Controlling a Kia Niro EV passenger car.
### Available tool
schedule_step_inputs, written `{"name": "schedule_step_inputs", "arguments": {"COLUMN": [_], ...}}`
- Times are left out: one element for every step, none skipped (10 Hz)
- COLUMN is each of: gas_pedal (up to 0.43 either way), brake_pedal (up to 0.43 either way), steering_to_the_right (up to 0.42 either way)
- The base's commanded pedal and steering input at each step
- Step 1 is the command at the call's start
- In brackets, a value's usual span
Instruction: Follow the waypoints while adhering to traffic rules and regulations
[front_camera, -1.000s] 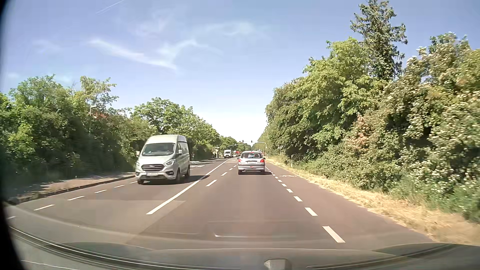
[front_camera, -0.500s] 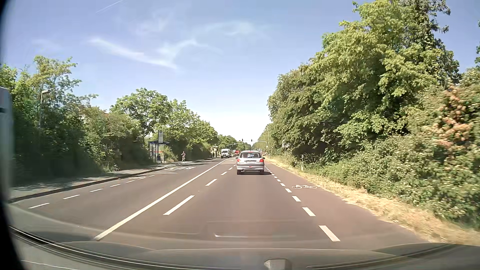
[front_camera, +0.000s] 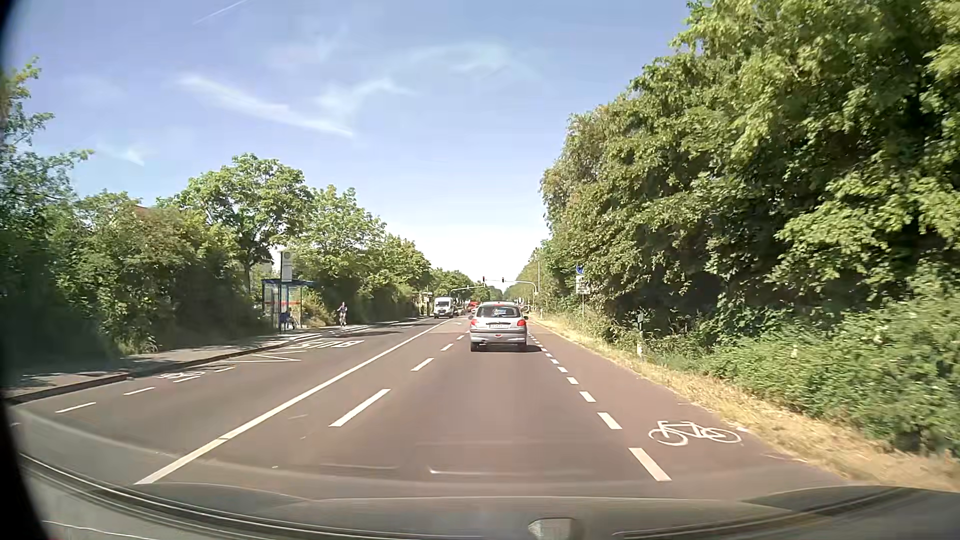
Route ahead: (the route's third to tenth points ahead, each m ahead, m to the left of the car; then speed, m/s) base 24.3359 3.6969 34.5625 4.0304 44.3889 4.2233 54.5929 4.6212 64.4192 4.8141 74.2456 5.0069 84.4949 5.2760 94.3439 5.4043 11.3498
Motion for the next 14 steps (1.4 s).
{"name": "schedule_step_inputs", "arguments": {"gas_pedal": [0.0, 0.0, 0.0, 0.0, 0.0, 0.0, 0.0, 0.0, 0.0, 0.0, 0.0, 0.0, 0.0, 0.0], "brake_pedal": [0.201, 0.207, 0.207, 0.207, 0.207, 0.207, 0.207, 0.213, 0.213, 0.213, 0.22, 0.226, 0.232, 0.238], "steering_to_the_right": [0.0, 0.0, -0.001, -0.001, -0.001, -0.002, -0.002, -0.002, -0.002, -0.003, -0.005, -0.005, -0.005, -0.004]}}
